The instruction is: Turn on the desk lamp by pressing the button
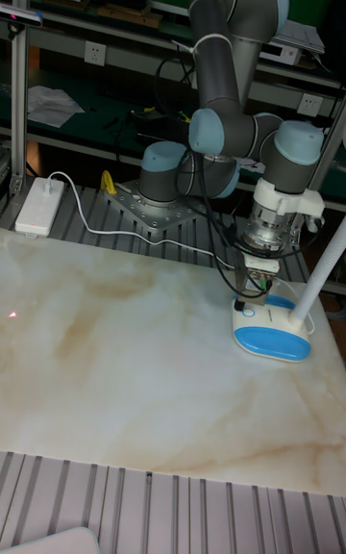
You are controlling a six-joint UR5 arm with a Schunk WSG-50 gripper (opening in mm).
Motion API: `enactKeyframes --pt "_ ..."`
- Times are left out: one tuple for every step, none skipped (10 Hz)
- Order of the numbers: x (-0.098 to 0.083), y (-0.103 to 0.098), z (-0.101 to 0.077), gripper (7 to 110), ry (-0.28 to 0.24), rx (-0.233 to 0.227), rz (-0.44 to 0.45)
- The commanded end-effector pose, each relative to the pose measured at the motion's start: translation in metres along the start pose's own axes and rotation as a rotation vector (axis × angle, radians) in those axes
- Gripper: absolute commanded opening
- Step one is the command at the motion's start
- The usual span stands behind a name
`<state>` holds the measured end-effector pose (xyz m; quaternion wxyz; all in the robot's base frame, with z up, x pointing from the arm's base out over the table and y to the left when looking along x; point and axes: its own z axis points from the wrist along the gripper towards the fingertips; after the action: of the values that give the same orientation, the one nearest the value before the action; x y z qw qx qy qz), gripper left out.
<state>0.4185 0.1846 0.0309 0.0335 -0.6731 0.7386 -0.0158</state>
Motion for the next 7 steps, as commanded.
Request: enactKeyframes --pt "-0.003 0.000 -0.025 7 -0.013 -0.024 0.017" --pt "-0.009 -0.003 -0.025 7 -0.015 -0.024 0.025" --pt "-0.015 -0.005 -0.024 7 -0.030 -0.023 0.030" --pt "-0.017 -0.005 -0.020 7 -0.029 -0.021 0.030" --pt "-0.018 -0.006 -0.016 7 -0.023 -0.017 0.027" --pt "-0.019 -0.006 -0.012 7 -0.022 -0.014 0.024" --pt "-0.019 -0.007 -0.010 7 -0.020 -0.013 0.022"
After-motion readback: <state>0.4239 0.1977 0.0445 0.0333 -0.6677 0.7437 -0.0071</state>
